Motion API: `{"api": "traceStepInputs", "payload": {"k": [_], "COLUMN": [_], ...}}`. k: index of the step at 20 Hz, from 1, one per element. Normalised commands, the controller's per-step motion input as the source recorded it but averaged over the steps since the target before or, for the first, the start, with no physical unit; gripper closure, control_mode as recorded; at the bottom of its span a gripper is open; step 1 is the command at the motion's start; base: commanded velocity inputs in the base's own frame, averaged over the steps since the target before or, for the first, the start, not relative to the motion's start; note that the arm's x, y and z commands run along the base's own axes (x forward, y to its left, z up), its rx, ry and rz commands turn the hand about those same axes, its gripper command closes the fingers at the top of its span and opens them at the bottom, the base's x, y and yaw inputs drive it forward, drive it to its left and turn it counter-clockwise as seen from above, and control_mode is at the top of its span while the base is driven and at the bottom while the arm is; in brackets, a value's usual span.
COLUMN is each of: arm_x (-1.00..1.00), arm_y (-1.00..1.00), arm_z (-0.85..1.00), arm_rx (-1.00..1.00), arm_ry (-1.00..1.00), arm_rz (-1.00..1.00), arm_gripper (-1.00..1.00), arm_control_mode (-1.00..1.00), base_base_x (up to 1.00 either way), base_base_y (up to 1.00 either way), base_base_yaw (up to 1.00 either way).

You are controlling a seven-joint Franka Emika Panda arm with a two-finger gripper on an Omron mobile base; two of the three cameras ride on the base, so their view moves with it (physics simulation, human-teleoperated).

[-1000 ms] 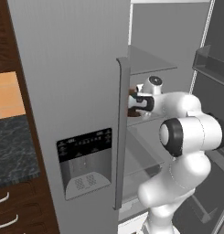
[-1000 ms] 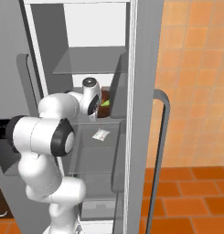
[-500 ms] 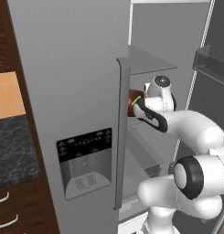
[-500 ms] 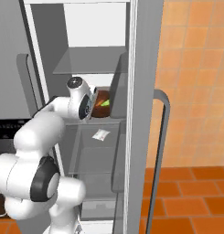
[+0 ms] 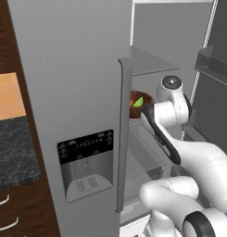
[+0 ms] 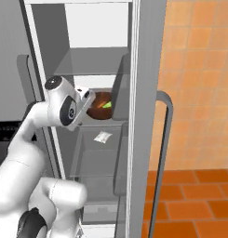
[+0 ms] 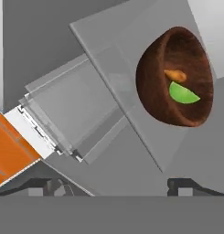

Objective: Pick the chicken drumstick and lemon wedge from their plates and place them in the bowl. Then put the bowl in the fridge.

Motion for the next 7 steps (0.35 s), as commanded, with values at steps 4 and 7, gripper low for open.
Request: {"api": "traceStepInputs", "payload": {"k": [4, 7], "arm_x": [-1.00, -1.00], "arm_y": [0.00, 0.03], "arm_z": [0.57, 0.46], "arm_rx": [0.18, 0.20], "arm_ry": [0.00, 0.00], "arm_rz": [-0.27, -0.27], "arm_gripper": [-1.00, -1.00], "arm_control_mode": [-1.00, -1.00], "base_base_x": [0.00, 0.00], "base_base_y": [0.00, 0.00], "base_base_yaw": [0.00, 0.00]}}
